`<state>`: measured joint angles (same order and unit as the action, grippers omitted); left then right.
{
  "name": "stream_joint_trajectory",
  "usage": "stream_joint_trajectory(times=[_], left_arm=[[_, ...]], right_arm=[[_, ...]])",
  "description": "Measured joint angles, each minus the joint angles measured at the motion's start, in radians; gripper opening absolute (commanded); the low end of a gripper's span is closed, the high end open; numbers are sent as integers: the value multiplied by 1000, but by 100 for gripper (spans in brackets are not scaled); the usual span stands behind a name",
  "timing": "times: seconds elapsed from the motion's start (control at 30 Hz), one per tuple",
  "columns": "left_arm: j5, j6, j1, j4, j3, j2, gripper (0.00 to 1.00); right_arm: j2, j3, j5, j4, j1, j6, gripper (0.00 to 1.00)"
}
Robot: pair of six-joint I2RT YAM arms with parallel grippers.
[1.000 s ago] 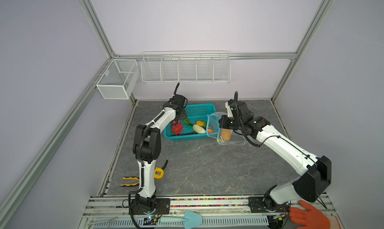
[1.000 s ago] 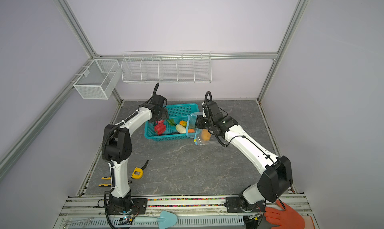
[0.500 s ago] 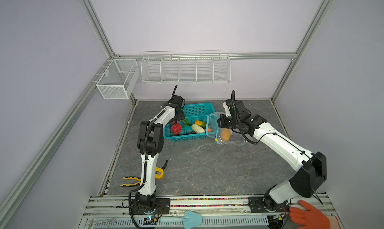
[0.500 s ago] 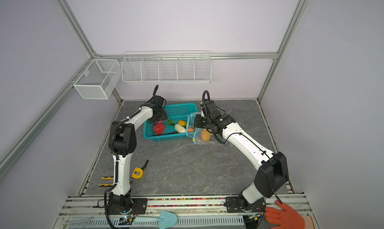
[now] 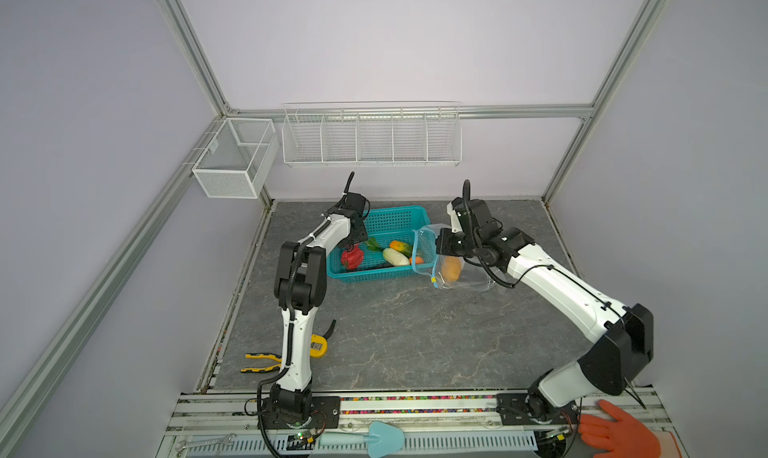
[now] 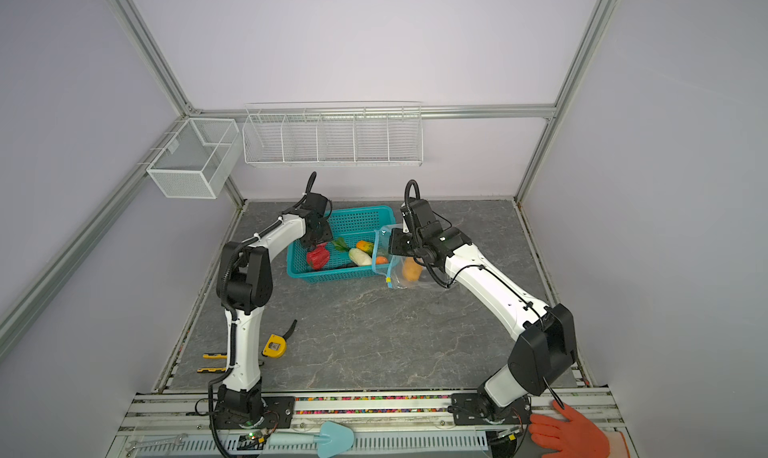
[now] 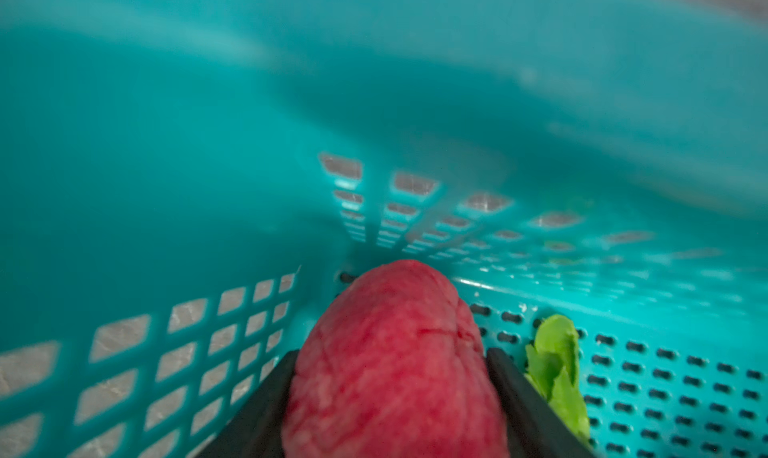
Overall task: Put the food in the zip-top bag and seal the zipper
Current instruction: 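Grasp the pink-red cabbage ball in the basket with the left gripper, then lift and carry the cabbage ball toward the bag opening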
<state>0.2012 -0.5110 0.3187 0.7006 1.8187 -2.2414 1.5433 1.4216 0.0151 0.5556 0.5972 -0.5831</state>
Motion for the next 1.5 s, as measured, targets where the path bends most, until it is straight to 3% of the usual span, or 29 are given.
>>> stream_joint_trajectory(times=[0.43,0.63,1.13,1.5], left_arm=[[-113,-13,11,-14,-32,103,54],[-171,-31,31,-50,-114,190,53],[-494,-119,44,-271,-407,433,51],[-657,-163,135,-445,-572,677,51]], right_arm=[[0,0,11,1,0,0,7],[0,0,14,1,0,0,6],[-2,0,22,9,0,0,6],[-16,-1,29,10,1,0,7]])
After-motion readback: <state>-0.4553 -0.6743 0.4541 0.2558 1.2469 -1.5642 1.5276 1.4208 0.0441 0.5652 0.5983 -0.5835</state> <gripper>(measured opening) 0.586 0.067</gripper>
